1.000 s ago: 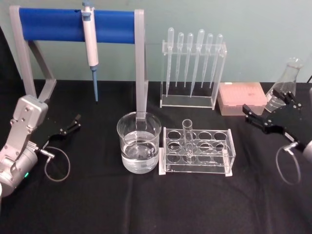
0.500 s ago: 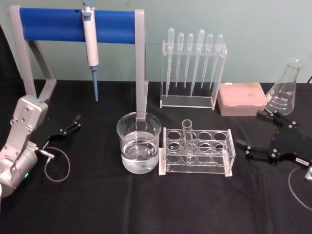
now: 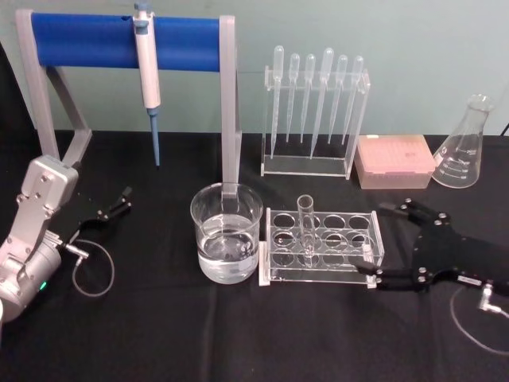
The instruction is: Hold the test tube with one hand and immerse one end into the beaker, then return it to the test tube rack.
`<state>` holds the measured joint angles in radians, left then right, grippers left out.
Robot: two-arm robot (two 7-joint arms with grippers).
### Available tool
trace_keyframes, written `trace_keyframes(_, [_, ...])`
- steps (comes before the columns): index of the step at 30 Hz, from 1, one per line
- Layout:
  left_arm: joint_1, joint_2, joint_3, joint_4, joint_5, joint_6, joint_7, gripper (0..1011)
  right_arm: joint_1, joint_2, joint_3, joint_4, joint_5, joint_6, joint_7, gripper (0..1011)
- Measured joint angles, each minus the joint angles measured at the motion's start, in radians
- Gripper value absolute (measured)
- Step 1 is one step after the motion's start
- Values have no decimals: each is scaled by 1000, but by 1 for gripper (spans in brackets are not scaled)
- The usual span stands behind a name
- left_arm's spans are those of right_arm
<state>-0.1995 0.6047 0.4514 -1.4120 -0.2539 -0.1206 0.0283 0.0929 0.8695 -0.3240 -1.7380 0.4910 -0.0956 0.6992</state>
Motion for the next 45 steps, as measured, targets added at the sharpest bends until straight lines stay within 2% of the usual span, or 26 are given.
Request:
trace_keyframes(3, [0, 0, 0, 0, 0, 0, 0, 1000, 40, -15, -32, 11, -26, 19, 25, 1004])
trace_keyframes(4, [0, 0, 0, 0, 0, 0, 0, 1000, 40, -15, -32, 11, -26, 19, 25, 1004])
trace_keyframes(7, [0, 0, 0, 0, 0, 0, 0, 1000, 83, -35, -64, 24, -40, 56, 40, 1004])
trace_keyframes(10, [0, 0, 0, 0, 0, 0, 0, 1000, 108, -47, -80, 32, -37, 83, 50, 1004])
trace_keyframes(12, [0, 0, 0, 0, 0, 0, 0, 1000, 141, -63, -106, 45, -34, 119, 56, 1004])
trace_keyframes(16, [0, 0, 0, 0, 0, 0, 0, 1000, 175, -82, -135, 61, -34, 146, 61, 1004])
trace_keyframes(21, [0, 0, 0, 0, 0, 0, 0, 1000, 210, -104, -168, 70, -46, 162, 61, 1004])
trace_keyframes(28, [0, 0, 0, 0, 0, 0, 0, 1000, 269, -152, -216, 101, -96, 170, 27, 1004])
trace_keyframes(34, [0, 0, 0, 0, 0, 0, 0, 1000, 293, -174, -232, 120, -126, 161, 10, 1004])
trace_keyframes(45, [0, 0, 0, 0, 0, 0, 0, 1000, 303, -189, -241, 136, -130, 174, 5, 1004])
